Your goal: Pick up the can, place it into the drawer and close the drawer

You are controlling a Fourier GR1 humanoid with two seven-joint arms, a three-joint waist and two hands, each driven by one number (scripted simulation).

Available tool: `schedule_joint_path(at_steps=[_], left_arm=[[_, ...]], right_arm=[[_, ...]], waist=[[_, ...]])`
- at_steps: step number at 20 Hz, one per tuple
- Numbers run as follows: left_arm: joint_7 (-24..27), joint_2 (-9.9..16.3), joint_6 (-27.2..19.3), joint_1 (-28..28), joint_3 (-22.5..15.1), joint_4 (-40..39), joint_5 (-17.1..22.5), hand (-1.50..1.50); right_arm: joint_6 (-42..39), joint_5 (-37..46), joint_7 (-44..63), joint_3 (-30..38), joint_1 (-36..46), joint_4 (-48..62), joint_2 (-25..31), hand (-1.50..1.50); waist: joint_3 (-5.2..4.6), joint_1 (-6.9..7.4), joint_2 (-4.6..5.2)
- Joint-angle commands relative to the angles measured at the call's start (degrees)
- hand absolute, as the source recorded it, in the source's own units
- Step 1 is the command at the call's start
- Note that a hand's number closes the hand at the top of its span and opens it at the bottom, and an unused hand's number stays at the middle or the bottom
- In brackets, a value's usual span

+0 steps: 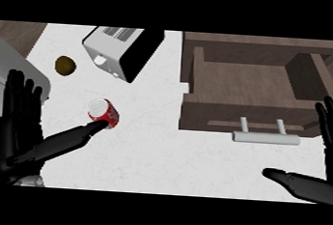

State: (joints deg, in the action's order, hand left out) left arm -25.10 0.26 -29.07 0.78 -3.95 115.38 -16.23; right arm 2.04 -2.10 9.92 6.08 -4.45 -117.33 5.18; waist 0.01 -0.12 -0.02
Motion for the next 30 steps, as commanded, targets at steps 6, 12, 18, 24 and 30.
schedule_joint_path(at_steps=[6,12,18,24,30], left_arm=[[8.1,-0.3,-11.3,-0.8,-9.2,-13.6,2.3,-1.5],[15.2,-0.3,-12.4,-0.6,-7.4,-20.7,7.5,-1.5],[26.5,-0.3,-10.2,2.4,-1.5,-32.8,15.3,-1.5],[30.9,-0.3,-11.6,3.9,-1.3,-38.4,19.3,-1.5],[42.8,-0.3,-13.8,4.0,-3.0,-49.2,28.7,-1.5]], right_arm=[[-2.8,-4.9,1.6,4.6,-3.1,-5.3,1.7,-1.5],[-3.7,-4.8,0.8,6.1,-0.7,-2.9,2.2,-1.5],[-7.5,-5.7,-4.6,6.0,-11.8,-7.9,-0.2,-1.5],[-4.6,-2.5,3.5,4.9,-5.5,-9.1,0.0,-1.5],[-4.9,-3.6,4.5,5.4,-5.5,-10.9,-0.8,-1.5]], waist=[[-0.02,-0.28,-0.01],[-0.02,-0.03,0.0],[-0.02,-0.52,0.0],[-0.02,-0.1,0.0],[-0.04,-0.18,0.02]])
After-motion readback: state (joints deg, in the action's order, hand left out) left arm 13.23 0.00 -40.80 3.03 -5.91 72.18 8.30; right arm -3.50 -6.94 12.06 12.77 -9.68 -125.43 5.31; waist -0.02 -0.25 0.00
